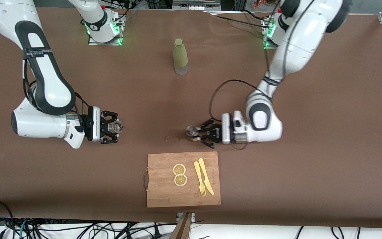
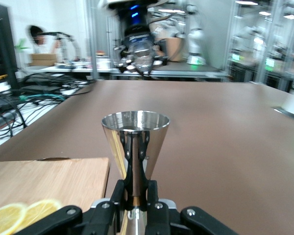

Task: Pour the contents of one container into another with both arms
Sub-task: 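Move the glass cup back with the right gripper while the left gripper withdraws the jigger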

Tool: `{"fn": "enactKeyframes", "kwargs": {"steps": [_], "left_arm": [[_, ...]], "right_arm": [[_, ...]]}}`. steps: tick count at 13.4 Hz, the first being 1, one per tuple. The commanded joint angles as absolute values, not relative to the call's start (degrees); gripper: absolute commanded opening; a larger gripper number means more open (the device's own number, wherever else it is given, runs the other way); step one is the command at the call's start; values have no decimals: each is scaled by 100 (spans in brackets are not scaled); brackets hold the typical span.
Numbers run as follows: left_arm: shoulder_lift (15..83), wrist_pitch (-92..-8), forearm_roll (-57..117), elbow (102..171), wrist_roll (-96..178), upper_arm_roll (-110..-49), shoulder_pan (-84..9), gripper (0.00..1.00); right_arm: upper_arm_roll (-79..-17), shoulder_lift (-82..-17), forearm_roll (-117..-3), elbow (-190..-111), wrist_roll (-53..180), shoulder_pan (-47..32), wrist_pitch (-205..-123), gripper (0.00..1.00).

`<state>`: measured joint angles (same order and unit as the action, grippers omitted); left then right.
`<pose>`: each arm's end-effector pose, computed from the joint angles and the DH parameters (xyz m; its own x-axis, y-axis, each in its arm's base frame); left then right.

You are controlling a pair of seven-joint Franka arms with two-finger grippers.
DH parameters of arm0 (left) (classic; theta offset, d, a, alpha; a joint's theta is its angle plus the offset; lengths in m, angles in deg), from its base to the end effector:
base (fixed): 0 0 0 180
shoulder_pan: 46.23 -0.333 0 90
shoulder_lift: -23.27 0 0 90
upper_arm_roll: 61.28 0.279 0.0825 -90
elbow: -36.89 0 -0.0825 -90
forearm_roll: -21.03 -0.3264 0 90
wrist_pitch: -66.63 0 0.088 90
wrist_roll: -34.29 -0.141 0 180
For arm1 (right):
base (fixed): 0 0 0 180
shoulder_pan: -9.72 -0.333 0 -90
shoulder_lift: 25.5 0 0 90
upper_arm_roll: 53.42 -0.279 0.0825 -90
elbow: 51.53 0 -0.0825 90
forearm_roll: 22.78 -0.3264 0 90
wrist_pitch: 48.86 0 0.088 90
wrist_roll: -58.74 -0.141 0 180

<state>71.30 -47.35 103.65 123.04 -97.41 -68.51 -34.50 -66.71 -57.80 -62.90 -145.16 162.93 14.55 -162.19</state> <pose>0.5883 -0.2852 0.1972 -0.0285 -0.2789 0.9599 -0.9975 0.0702 -0.0092 0.5890 0.1356 0.2765 0.0511 0.7371 0.6739 0.9861 0.0697 -0.1510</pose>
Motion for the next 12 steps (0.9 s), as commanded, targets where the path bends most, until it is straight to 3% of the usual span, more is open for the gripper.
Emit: {"fn": "enactKeyframes", "kwargs": {"steps": [1, 7, 12], "left_arm": [[6607, -3704, 9410, 13022, -10402, -6990, -4365, 0], [6783, -1768, 7801, 13128, -11599, -6937, -5887, 0], [7169, -1256, 6762, 13067, -11942, -6595, -6425, 0]], "right_arm": [[-6730, -5916, -6724, -14557, 16894, 1709, -16049, 0], [-6713, -6583, -8075, -14540, 18308, 2509, -15171, 0], [-6371, -6882, -8176, -14628, 19267, 2711, -14915, 0]]}}
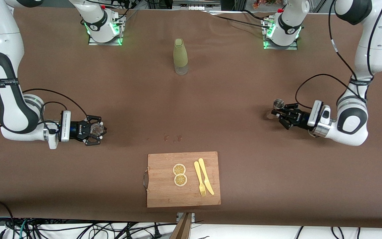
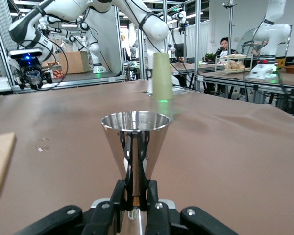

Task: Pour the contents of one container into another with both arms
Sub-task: 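Move the glass cup back with the right gripper while the left gripper withdraws the jigger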

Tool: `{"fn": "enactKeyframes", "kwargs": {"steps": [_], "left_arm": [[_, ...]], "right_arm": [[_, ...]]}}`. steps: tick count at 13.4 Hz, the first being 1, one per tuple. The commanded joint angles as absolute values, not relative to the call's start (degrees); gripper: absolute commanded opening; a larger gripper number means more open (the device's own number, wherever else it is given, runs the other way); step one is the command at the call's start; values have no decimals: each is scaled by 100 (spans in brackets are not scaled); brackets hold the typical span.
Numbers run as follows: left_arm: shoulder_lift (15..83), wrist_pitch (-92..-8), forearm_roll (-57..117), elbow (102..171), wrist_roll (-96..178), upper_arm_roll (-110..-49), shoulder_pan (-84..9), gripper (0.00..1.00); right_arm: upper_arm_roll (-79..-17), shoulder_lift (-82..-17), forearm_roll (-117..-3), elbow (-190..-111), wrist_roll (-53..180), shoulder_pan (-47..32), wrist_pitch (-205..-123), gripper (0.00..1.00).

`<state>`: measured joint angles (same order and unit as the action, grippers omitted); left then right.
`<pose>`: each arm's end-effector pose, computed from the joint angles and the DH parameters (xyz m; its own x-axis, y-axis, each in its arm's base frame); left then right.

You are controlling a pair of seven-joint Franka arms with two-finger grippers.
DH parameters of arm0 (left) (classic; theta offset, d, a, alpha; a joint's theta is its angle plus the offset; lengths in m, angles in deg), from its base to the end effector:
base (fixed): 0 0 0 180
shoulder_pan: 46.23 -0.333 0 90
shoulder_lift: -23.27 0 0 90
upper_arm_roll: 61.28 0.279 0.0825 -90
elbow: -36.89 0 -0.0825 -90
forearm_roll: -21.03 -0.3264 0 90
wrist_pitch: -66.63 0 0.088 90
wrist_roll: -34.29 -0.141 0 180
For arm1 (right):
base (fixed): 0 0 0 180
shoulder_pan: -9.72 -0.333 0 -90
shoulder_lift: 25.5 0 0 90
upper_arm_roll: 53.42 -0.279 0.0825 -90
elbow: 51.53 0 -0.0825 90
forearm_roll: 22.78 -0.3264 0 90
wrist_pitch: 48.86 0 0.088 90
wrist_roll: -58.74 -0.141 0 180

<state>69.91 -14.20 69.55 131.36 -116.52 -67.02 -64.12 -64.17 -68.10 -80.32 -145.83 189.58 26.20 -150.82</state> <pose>0.5069 -0.0059 0.1585 -0.1461 -0.1894 0.9710 -0.9014 0.4299 -0.0518 0.5776 0.0346 0.1915 0.0292 0.4087 0.9122 0.9942 0.0828 -0.0689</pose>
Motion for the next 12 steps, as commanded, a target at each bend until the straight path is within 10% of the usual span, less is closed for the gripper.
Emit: {"fn": "enactKeyframes", "kwargs": {"steps": [1, 12], "left_arm": [[7300, -1239, 6735, 13049, -12109, -6481, -6442, 0], [7776, -1071, 6296, 12803, -12321, -6313, -6636, 0]], "right_arm": [[-6327, -6918, -8176, -14671, 19365, 2747, -14905, 0], [-5773, -7226, -8509, -15199, 19893, 2817, -14967, 0]]}}
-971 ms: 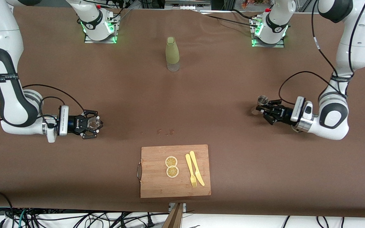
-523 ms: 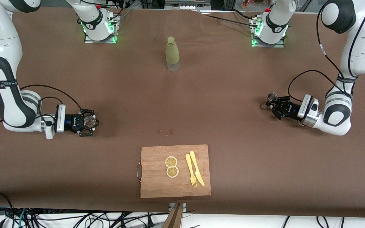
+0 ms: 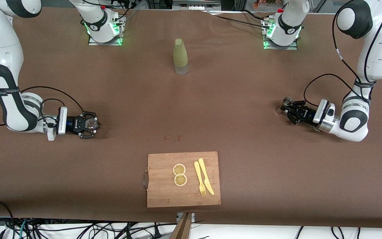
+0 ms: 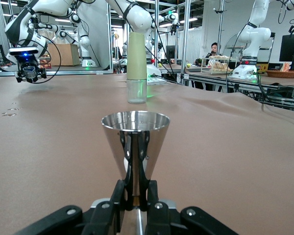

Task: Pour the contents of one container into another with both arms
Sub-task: 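Move the glass cup back with the right gripper while the left gripper withdraws the jigger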

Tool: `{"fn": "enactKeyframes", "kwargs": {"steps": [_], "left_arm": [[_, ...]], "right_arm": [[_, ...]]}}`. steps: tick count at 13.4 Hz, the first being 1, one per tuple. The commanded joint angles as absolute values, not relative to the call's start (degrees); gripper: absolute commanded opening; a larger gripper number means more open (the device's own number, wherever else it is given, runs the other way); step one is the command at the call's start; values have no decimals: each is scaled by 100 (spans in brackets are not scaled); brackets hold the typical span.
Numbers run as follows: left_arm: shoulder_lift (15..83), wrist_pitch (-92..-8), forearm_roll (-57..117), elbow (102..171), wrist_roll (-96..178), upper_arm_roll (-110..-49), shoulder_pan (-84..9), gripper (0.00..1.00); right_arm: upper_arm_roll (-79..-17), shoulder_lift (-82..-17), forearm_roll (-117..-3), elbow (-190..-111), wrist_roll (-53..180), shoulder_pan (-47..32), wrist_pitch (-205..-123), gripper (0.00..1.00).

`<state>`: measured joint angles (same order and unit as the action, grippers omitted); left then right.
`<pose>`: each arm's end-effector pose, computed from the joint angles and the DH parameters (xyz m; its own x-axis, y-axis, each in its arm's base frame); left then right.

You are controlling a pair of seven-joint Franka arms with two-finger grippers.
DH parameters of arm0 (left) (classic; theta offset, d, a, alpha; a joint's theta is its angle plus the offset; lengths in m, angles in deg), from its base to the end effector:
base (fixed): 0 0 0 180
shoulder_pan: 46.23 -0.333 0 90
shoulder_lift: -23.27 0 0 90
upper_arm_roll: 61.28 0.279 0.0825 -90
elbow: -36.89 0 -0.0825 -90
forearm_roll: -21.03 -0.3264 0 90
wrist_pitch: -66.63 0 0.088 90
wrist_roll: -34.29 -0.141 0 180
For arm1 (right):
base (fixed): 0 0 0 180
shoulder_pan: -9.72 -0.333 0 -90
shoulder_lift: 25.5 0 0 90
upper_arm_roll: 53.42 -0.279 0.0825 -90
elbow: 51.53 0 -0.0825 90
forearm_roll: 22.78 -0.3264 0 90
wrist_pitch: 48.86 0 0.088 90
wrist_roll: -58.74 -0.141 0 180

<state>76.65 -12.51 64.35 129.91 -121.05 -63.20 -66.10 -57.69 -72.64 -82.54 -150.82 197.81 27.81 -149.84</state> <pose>0.4735 0.0414 0.0978 -0.0926 -0.2002 0.9754 -0.8912 0.4535 0.0085 0.5342 -0.0235 0.1145 0.1059 0.3909 0.9143 0.9921 0.0208 -0.1238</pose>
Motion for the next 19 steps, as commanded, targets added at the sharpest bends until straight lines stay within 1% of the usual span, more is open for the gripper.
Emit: {"fn": "enactKeyframes", "kwargs": {"steps": [1, 2, 3, 4, 5, 8, 9, 12, 15, 18, 19], "left_arm": [[7794, -1080, 6304, 12794, -12321, -6252, -6636, 0], [7802, -1089, 6313, 12777, -12330, -6225, -6636, 9], [7811, -1089, 6313, 12759, -12374, -6216, -6636, 27], [7811, -1107, 6313, 12751, -12487, -6216, -6636, 62], [7811, -1168, 6322, 12750, -12654, -6216, -6636, 100], [7776, -1194, 6322, 12750, -12691, -6208, -6636, 100], [7689, -1334, 6305, 12742, -12656, -6147, -6653, 100], [7005, -1879, 6200, 12750, -12577, -6102, -6785, 100], [6171, -2353, 5463, 12759, -11954, -6111, -6785, 100], [5327, -2653, 4777, 12864, -10858, -6111, -6777, 100], [5028, -2714, 4505, 12873, -10358, -6111, -6742, 100]], "right_arm": [[-5772, -7252, -8640, -15243, 19919, 2817, -14976, 0], [-5764, -7253, -8720, -15252, 19954, 2817, -14993, 0], [-5755, -7253, -8747, -15261, 19954, 2817, -15002, 0], [-5703, -7261, -8747, -15261, 19954, 2817, -15011, 0], [-5676, -7279, -8747, -15269, 19963, 2817, -15019, 0], [-5606, -7402, -8765, -15278, 19989, 2817, -15081, 0], [-5605, -7402, -8765, -15287, 20024, 2817, -15116, 0], [-5605, -7437, -8782, -15287, 20033, 2817, -15204, 0], [-5605, -7437, -8782, -15278, 20033, 2817, -15213, 7], [-5605, -7437, -8782, -15261, 20042, 2817, -15265, 13], [-5605, -7446, -8782, -15269, 20042, 2817, -15292, 14]]}}
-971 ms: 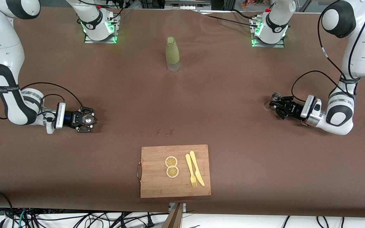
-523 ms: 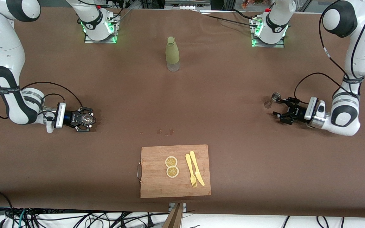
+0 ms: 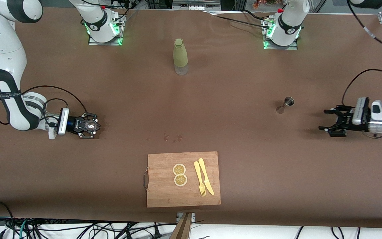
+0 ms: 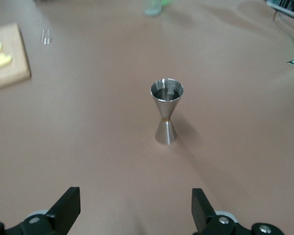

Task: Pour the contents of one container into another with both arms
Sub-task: 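Set down the jigger and glass cup, opening both grippers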

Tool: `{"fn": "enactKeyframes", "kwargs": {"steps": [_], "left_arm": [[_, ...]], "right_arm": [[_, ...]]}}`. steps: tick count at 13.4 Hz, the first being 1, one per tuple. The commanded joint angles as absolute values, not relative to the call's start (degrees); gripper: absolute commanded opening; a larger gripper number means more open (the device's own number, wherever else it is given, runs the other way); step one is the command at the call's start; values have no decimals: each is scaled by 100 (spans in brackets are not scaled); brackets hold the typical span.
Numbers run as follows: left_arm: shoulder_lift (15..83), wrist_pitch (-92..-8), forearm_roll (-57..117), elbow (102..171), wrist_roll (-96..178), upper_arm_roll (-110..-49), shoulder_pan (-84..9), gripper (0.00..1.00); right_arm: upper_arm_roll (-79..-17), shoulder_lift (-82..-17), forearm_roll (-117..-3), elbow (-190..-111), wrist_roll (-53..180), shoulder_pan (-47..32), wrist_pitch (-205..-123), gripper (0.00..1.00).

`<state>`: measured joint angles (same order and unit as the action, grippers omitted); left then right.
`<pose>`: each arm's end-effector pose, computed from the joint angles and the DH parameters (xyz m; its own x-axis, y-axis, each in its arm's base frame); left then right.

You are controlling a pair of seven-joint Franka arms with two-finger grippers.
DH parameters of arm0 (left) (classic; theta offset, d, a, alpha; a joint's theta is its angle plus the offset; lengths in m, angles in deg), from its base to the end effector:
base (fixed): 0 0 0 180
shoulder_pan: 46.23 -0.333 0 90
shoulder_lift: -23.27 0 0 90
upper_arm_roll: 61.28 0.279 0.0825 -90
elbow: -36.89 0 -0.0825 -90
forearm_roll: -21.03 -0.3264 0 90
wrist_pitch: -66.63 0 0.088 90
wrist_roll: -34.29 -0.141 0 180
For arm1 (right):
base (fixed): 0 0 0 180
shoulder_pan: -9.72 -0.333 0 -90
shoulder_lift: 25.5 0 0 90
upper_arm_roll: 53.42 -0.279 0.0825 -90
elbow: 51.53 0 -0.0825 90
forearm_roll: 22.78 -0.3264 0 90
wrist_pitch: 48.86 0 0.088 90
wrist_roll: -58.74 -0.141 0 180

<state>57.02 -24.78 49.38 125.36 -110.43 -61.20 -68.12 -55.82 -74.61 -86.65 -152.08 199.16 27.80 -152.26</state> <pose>0.5403 0.1468 0.2628 -0.3197 -0.6877 0.6518 -0.9170 0.3977 -0.0301 0.5272 -0.0388 0.0889 0.1619 0.3821 0.9098 0.9868 -0.0718 -0.1455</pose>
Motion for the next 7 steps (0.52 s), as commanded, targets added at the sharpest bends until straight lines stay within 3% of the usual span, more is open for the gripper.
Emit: {"fn": "enactKeyframes", "kwargs": {"steps": [1, 7], "left_arm": [[4738, -2724, 4216, 12908, -9822, -6119, -6707, 100], [3111, -2645, 2722, 13014, -6947, -6277, -6215, 100]], "right_arm": [[-5605, -7446, -8782, -15269, 20042, 2817, -15301, 16], [-5597, -7437, -8774, -15243, 20042, 2817, -15336, 25]]}}
